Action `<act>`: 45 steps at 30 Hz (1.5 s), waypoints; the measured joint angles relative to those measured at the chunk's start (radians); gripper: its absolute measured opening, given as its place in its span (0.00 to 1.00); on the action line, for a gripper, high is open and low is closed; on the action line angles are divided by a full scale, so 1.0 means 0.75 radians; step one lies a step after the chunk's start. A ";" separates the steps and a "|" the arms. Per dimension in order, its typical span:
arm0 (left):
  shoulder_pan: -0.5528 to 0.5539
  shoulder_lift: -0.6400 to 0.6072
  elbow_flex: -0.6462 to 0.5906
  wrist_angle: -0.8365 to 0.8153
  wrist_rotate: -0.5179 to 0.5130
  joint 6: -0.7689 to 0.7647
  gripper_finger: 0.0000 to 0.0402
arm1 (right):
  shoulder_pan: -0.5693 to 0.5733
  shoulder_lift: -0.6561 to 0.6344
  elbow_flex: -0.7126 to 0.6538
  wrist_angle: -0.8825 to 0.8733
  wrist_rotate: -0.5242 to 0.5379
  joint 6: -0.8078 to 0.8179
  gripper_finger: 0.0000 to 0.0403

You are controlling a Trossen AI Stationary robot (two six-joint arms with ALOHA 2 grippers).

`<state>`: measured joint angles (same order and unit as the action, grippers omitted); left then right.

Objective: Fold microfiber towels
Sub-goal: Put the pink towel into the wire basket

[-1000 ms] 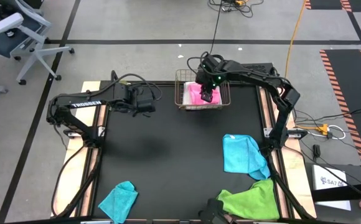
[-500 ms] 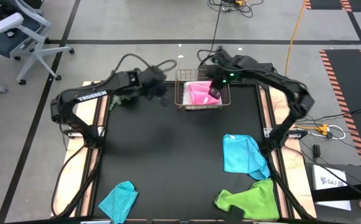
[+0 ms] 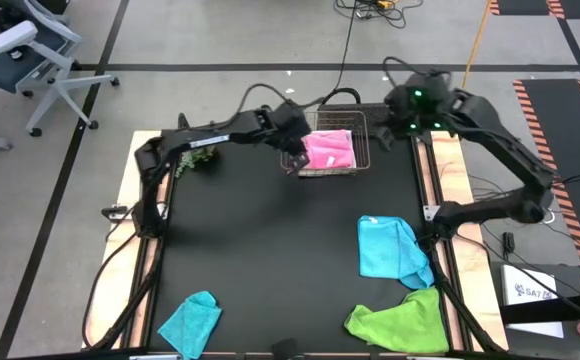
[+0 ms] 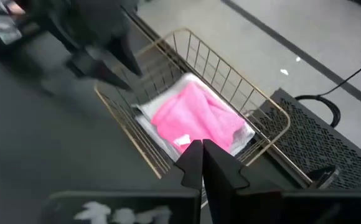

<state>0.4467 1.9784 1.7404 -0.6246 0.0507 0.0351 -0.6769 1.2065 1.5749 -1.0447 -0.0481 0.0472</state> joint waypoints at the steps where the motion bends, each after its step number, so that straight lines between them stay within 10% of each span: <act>1: -0.003 0.034 0.051 -0.013 0.005 0.023 0.36 | 0.000 -0.019 0.000 0.000 0.000 0.016 0.00; 14: -0.005 0.409 0.587 -0.410 0.040 0.381 0.36 | 0.000 -0.075 0.000 -0.049 -0.005 -0.002 0.00; 45: -0.041 0.445 0.595 -0.804 -0.064 0.424 0.36 | 0.000 -0.072 -0.001 -0.089 -0.006 -0.083 0.00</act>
<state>0.4163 2.3123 2.1868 -1.2278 0.0028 0.3534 -0.6769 1.1526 1.5745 -1.1114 -0.0528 -0.0151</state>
